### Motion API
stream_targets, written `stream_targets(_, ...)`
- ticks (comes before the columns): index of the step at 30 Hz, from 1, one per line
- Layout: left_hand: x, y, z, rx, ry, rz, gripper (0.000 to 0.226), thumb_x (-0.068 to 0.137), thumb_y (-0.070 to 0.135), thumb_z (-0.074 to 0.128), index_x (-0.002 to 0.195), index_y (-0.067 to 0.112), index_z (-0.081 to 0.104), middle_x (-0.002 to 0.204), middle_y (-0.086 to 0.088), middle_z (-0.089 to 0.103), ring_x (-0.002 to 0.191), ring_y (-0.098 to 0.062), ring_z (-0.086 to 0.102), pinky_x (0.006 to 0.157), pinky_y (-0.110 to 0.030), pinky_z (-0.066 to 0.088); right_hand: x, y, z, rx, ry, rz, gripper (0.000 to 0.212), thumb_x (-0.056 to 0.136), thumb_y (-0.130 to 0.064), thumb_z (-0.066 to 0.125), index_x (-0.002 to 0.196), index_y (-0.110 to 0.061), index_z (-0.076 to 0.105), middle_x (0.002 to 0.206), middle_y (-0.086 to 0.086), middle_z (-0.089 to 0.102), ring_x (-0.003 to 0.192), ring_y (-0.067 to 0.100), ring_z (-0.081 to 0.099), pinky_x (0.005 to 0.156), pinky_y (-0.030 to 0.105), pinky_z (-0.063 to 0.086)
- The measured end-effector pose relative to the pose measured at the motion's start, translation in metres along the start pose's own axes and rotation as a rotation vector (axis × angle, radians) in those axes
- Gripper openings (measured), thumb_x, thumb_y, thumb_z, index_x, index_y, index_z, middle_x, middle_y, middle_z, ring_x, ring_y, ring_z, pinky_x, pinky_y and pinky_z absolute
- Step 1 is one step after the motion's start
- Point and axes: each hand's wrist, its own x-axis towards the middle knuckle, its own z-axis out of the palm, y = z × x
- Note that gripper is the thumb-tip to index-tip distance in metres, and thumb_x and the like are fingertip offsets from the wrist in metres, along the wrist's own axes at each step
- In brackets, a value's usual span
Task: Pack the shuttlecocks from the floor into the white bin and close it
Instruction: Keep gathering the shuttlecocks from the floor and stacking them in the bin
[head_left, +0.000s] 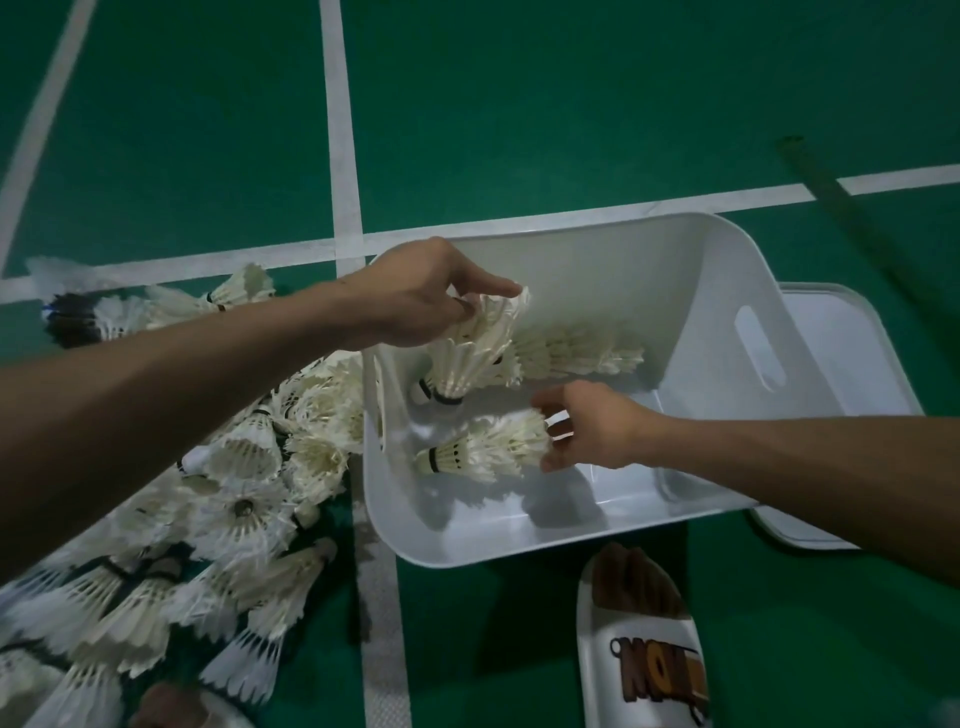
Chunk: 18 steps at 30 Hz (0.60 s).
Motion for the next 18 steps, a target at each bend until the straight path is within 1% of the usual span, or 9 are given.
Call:
stream_targets(2,0.002,0.001,0.001,0.028,-0.001,0.0,0.045,0.093,0.009,0.054,0.124,0.041,0.058,0.128,0.003,0.061,0.104,-0.012,0.059,0.089,-0.03,0.05,0.003,0.0,0.003,-0.044,0.006,-0.005,0.069,0.068,-0.02,0.086,0.128,-0.006,0.055,0.118,0.003,0.065,0.095,0.021,0.067,0.087,0.039,0.054)
stream_targets(4,0.004,0.003,0.003,0.078,-0.001,0.005,0.044,0.093,0.013,0.055,0.122,0.045,0.058,0.126,0.004,0.063,0.103,-0.014,0.06,0.091,-0.039,0.05,0.007,0.0,0.007,-0.113,0.013,-0.025,0.056,0.066,-0.026,0.087,0.114,-0.01,0.063,0.109,0.002,0.069,0.091,0.019,0.067,0.082,0.037,0.055)
stream_targets(6,0.007,0.004,0.004,0.133,-0.003,0.016,0.041,0.093,0.018,0.057,0.12,0.048,0.058,0.126,0.008,0.063,0.099,-0.011,0.06,0.086,-0.035,0.052,0.011,0.002,0.006,-0.133,0.029,-0.031,0.048,0.065,-0.027,0.087,0.104,-0.009,0.065,0.102,0.002,0.071,0.09,0.019,0.068,0.08,0.036,0.055)
stream_targets(7,0.009,0.004,0.004,0.155,-0.018,0.027,0.04,0.093,0.019,0.057,0.12,0.049,0.057,0.126,0.009,0.062,0.097,-0.009,0.059,0.079,-0.026,0.052,0.012,0.002,0.005,-0.119,0.024,-0.027,0.051,0.065,-0.027,0.087,0.108,-0.009,0.065,0.106,0.003,0.071,0.092,0.019,0.068,0.082,0.037,0.055)
stream_targets(9,0.011,0.003,0.005,0.182,-0.087,0.044,0.04,0.094,0.019,0.056,0.122,0.047,0.057,0.128,0.012,0.06,0.095,-0.005,0.056,0.061,-0.01,0.04,0.009,0.002,-0.002,-0.079,-0.008,-0.01,0.073,0.065,-0.028,0.087,0.129,-0.009,0.056,0.125,0.003,0.064,0.101,0.02,0.066,0.089,0.037,0.053)
stream_targets(11,0.012,0.002,0.007,0.174,-0.169,0.057,0.041,0.095,0.016,0.054,0.125,0.043,0.057,0.132,0.01,0.057,0.099,-0.006,0.055,0.065,-0.013,0.04,0.002,0.001,-0.013,-0.12,-0.029,0.004,0.089,0.066,-0.034,0.085,0.14,-0.008,0.044,0.137,0.004,0.055,0.107,0.019,0.064,0.092,0.036,0.052)
stream_targets(13,0.011,0.001,0.008,0.183,-0.231,0.067,0.04,0.095,0.014,0.053,0.125,0.041,0.058,0.133,0.007,0.057,0.105,-0.009,0.056,0.077,-0.022,0.042,-0.008,0.004,-0.028,-0.136,0.004,-0.003,0.081,0.068,-0.037,0.083,0.136,-0.008,0.05,0.133,0.005,0.058,0.104,0.017,0.065,0.092,0.035,0.052)
stream_targets(16,0.01,0.001,0.011,0.206,-0.3,0.093,0.039,0.096,0.014,0.052,0.124,0.04,0.059,0.131,0.007,0.058,0.106,-0.01,0.057,0.083,-0.025,0.046,-0.028,0.008,-0.049,0.154,0.11,-0.004,0.073,0.06,-0.03,0.088,0.125,-0.014,0.058,0.117,0.003,0.065,0.093,0.013,0.068,0.086,0.033,0.056)
stream_targets(18,0.011,0.003,0.014,0.202,-0.333,0.116,0.039,0.096,0.015,0.052,0.123,0.041,0.06,0.129,0.008,0.06,0.107,-0.01,0.057,0.089,-0.027,0.047,-0.039,0.007,-0.058,0.386,0.128,-0.067,0.083,0.052,-0.026,0.089,0.127,-0.025,0.053,0.122,0.001,0.06,0.097,0.013,0.067,0.083,0.033,0.057)
